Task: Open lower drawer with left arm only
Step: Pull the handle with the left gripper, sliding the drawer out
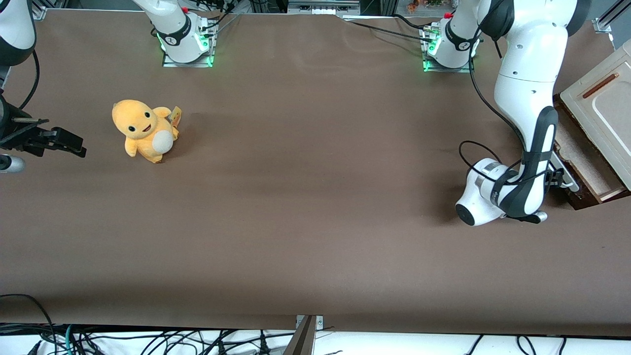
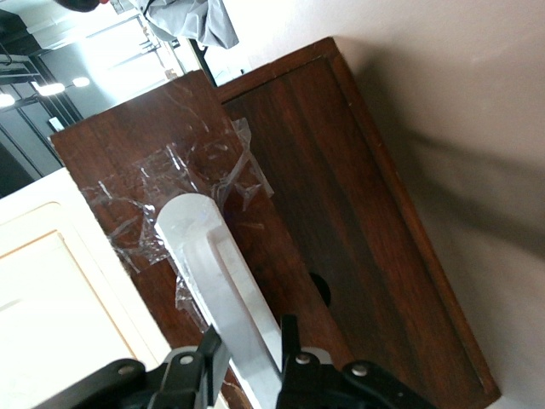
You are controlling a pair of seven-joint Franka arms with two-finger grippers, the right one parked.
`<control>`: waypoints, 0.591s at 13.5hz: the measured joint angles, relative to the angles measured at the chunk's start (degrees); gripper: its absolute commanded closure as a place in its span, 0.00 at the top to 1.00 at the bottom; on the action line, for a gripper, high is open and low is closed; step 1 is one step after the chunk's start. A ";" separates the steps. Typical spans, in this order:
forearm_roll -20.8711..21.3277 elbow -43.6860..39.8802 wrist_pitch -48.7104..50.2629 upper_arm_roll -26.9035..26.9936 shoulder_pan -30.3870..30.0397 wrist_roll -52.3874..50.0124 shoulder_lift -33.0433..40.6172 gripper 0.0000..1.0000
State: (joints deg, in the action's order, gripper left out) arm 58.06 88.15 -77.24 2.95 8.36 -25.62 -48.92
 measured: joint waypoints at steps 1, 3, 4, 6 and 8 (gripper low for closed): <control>-0.07 -0.08 0.02 -0.02 0.32 0.00 -0.05 0.20; -0.07 -0.15 0.17 0.01 0.48 0.00 -0.15 0.20; -0.07 -0.18 0.21 0.01 0.48 0.00 -0.18 0.20; -0.08 -0.24 0.29 0.01 0.52 0.01 -0.23 0.20; -0.61 -0.48 0.37 0.04 0.67 0.04 -0.25 0.20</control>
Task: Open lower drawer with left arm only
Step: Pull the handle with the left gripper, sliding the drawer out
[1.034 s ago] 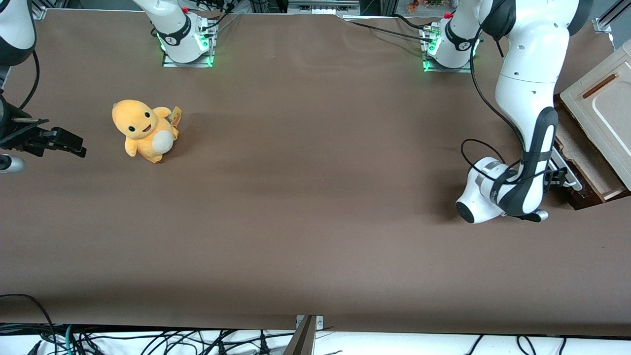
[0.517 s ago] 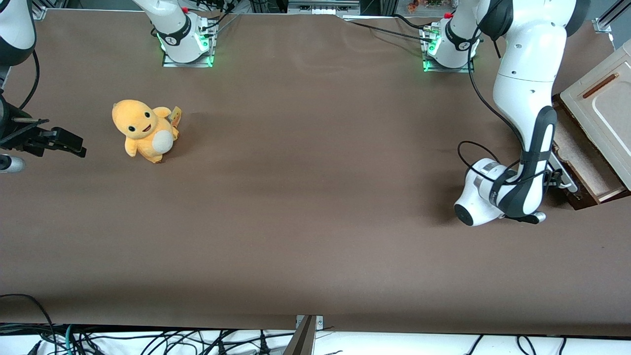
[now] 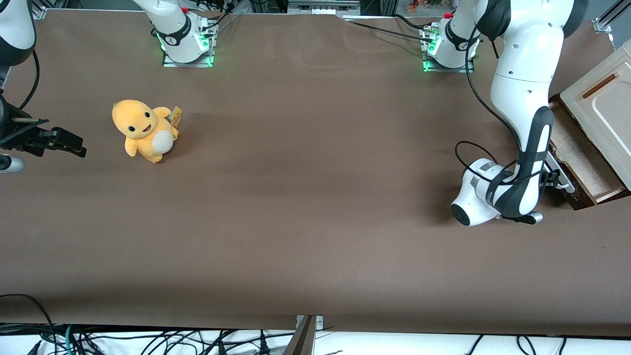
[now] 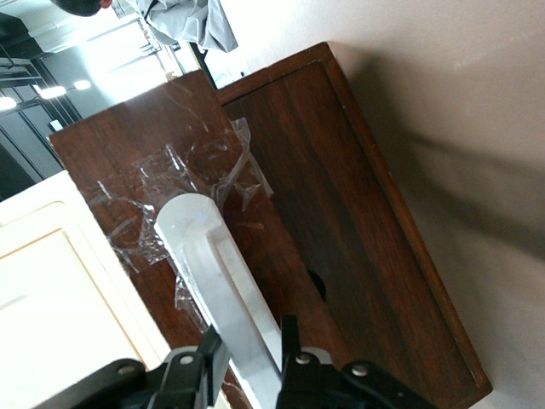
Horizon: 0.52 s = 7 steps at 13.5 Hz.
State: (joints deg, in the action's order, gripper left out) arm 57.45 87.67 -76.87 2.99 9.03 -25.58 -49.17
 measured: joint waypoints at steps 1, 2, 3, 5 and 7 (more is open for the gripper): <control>-0.52 -0.27 0.11 0.00 0.12 0.05 0.00 0.20; -0.78 -0.49 0.13 0.01 0.26 -0.20 0.00 0.20; -1.08 -0.69 0.13 0.00 0.43 -0.22 -0.02 0.20; -1.31 -0.95 0.13 -0.06 0.77 -0.22 -0.09 0.20; -1.34 -1.02 0.13 -0.10 0.90 -0.22 -0.13 0.20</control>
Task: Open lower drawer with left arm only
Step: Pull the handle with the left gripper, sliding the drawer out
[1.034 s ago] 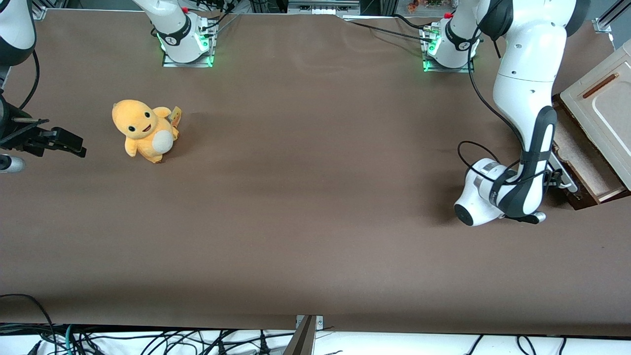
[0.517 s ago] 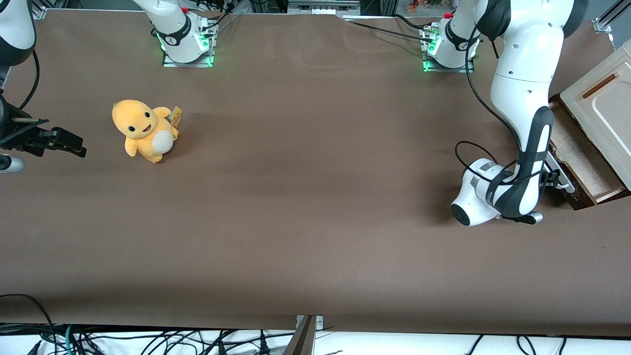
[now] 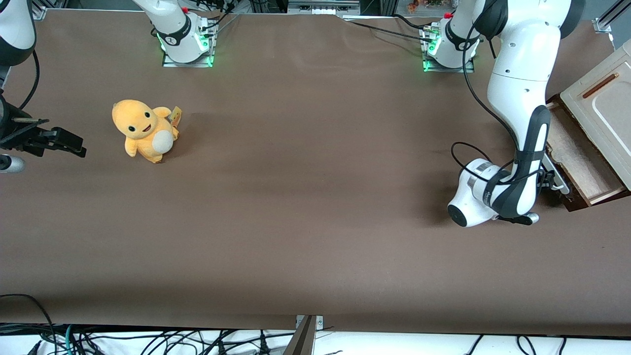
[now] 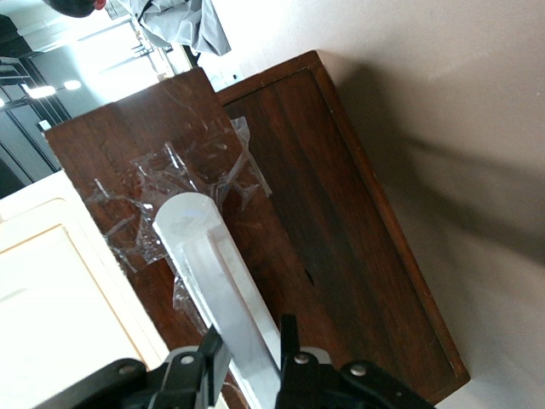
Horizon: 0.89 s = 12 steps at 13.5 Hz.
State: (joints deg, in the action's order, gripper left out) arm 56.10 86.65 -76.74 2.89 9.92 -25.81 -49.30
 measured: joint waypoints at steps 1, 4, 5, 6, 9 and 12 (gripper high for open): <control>-0.01 -0.01 0.00 0.00 0.00 0.00 -0.01 0.20; -0.25 -0.14 0.00 0.01 0.00 0.02 -0.01 0.20; -0.30 -0.17 0.00 0.02 0.00 0.02 -0.01 0.20; -0.34 -0.18 -0.01 0.02 0.00 0.03 -0.01 0.21; -0.55 -0.33 -0.02 0.02 0.01 0.02 -0.01 0.23; -1.46 -0.62 0.03 -0.04 0.06 0.72 -0.01 1.00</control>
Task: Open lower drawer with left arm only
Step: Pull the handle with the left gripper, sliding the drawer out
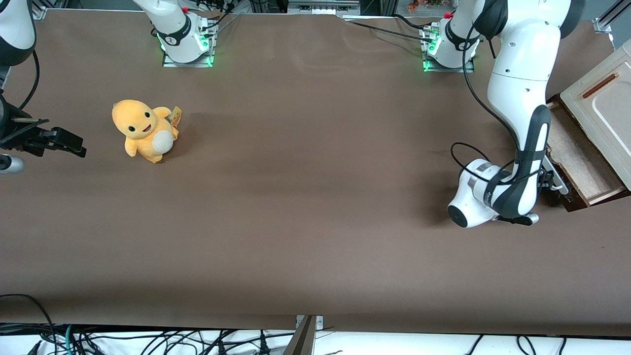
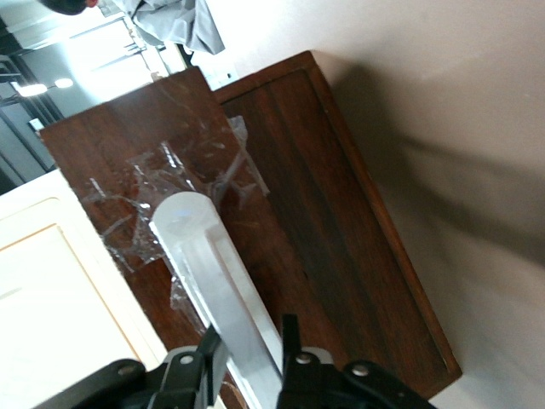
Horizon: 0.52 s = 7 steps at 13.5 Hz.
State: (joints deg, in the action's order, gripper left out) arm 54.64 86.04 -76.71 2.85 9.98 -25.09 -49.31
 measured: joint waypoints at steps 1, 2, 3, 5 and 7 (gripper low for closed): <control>-0.93 -0.11 0.08 -0.09 0.17 0.30 0.00 1.00; -1.48 -0.14 0.09 -0.15 0.45 0.33 -0.01 1.00; -1.60 -0.26 0.09 -0.21 0.83 0.36 -0.01 1.00; -1.79 -1.61 0.37 -0.32 1.46 0.41 0.00 1.00; -3.44 -3.53 1.45 -0.35 1.63 0.69 0.04 1.00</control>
State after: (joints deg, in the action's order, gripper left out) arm 51.20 82.51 -75.26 2.50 11.61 -24.40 -49.26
